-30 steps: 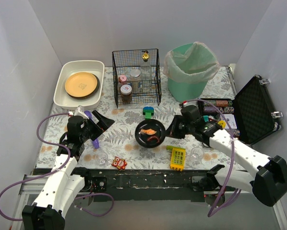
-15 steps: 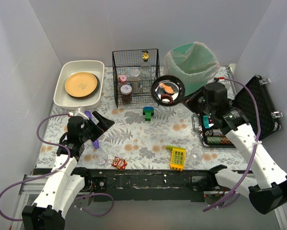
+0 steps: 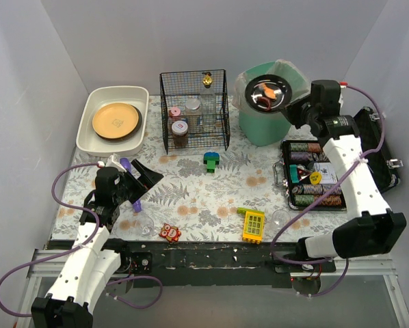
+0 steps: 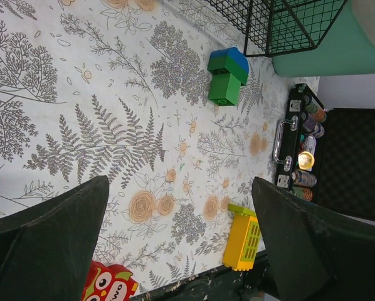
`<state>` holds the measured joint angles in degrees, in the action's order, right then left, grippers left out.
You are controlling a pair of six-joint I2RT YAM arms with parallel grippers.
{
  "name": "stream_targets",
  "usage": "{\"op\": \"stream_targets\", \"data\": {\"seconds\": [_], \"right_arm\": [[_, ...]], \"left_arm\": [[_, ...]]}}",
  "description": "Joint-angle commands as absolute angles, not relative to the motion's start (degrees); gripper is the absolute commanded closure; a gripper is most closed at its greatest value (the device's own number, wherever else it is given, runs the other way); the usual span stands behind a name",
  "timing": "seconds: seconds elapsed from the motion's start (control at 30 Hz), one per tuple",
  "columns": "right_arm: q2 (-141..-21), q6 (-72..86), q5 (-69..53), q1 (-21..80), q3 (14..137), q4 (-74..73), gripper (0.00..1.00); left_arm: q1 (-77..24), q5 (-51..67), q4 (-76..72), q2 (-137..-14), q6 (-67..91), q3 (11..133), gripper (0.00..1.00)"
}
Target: Clear the kitchen counter
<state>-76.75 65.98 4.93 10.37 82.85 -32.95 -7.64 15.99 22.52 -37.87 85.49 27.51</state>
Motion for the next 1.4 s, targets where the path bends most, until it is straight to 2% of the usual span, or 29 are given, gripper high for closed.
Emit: {"op": "stream_targets", "data": {"seconds": [0.0, 0.2, 0.5, 0.67, 0.87, 1.03, 1.37], "right_arm": [[-79.88, 66.53, 6.50, 6.51, 89.90, -28.74, 0.99], [-86.38, 62.77, 10.45, 4.92, 96.31, -27.77, 0.99], [-96.41, 47.74, 20.02, 4.92, 106.26, -26.46, 0.99], [-96.24, 38.43, 23.90, 4.92, 104.95, -20.76, 0.99], [-91.94, 27.70, 24.52, 5.54, 97.13, -8.54, 0.99], [-91.49, 21.37, 26.63, 6.59, 95.62, -5.80, 0.99], [-88.16, 0.99, 32.60, 11.42, 88.25, 9.22, 0.99]], "left_arm": [[-7.82, 17.49, 23.29, -37.26, 85.25, 28.48, 0.02], [-7.82, 17.58, 23.29, -37.53, 85.25, 29.27, 0.02], [-7.82, 17.75, 23.64, -37.09, 84.99, 29.36, 0.02], [-7.82, 17.75, 23.64, -37.18, 85.34, 29.27, 0.02], [-7.82, 17.75, 23.12, -37.70, 85.43, 29.18, 0.02], [-7.82, 18.02, 22.94, -37.97, 85.43, 29.18, 0.02], [-7.82, 18.02, 23.38, -37.44, 85.43, 29.00, 0.02]]}}
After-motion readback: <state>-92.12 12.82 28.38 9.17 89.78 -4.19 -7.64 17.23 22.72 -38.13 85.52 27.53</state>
